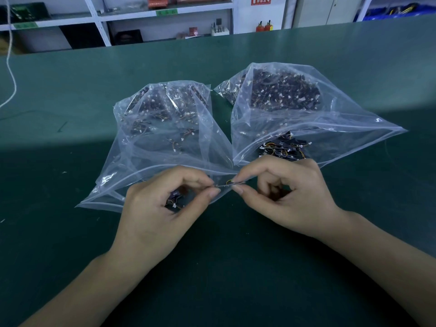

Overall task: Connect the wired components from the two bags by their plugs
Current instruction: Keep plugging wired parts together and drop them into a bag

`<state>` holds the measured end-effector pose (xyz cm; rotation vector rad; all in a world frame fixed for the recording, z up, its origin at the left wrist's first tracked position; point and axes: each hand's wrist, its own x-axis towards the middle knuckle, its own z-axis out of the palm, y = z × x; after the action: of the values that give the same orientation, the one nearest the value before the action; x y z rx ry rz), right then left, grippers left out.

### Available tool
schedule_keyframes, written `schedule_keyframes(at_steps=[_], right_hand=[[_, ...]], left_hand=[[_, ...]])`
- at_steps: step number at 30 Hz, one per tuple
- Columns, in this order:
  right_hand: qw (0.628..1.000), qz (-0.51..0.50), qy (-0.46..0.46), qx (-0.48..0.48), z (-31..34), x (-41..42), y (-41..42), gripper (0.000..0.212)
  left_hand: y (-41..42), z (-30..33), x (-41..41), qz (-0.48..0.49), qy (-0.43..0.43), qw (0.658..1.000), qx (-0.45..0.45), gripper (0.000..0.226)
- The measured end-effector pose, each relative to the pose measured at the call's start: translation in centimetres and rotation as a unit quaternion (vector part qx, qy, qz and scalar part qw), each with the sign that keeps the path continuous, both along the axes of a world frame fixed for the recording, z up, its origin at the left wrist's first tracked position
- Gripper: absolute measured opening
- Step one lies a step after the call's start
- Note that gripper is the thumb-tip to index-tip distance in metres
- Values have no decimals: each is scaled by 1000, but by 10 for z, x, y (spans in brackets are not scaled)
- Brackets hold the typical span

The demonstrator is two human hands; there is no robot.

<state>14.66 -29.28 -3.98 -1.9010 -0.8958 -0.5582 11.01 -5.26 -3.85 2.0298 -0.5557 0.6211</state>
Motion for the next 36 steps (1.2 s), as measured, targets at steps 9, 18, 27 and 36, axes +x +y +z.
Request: schedule_keyframes(at_steps=[9,18,27,36], right_hand=[[999,12,45,-7,-2,0,1,11],[999,12,49,-19,-3,0,1,10],[998,17,55,-22,-3,0,1,10],[997,23,71,-24,-4,0,1,8]], left_hand=[[1,0,1,15,-22,999,30,9],[-1,1,1,3,-20,998,62,9],[-1,-1,0,1,-21,997,70,10],[-1,1,0,-2,-20,996,84,11]])
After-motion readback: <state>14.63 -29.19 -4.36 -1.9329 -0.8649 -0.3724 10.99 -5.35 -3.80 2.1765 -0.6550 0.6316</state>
